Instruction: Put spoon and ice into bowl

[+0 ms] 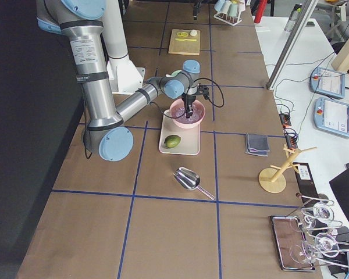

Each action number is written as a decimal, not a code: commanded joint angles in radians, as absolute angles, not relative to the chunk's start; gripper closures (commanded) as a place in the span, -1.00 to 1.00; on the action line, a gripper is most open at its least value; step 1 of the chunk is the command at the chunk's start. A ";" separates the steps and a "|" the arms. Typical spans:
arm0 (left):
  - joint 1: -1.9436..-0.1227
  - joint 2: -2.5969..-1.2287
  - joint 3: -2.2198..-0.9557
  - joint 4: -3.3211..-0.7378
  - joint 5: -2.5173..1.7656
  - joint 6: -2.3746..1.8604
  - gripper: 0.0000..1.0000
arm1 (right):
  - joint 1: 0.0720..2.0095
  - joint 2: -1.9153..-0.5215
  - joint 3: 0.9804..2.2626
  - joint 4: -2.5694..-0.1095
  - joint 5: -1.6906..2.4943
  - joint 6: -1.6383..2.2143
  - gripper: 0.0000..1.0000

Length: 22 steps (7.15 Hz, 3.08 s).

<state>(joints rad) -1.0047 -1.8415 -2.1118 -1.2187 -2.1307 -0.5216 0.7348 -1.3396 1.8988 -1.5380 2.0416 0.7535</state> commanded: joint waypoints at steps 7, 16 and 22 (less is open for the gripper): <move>-1.242 -1.645 -2.093 -1.219 -2.172 -0.056 -1.00 | 0.689 -1.148 2.022 -1.647 2.045 0.996 1.00; -1.471 -1.427 -1.810 -1.543 -2.295 0.244 -1.00 | 0.420 -0.818 1.769 -1.637 1.758 1.243 0.85; -1.474 -1.439 -1.757 -1.545 -2.295 0.242 -1.00 | 0.484 -0.840 1.828 -1.664 1.784 1.227 -1.00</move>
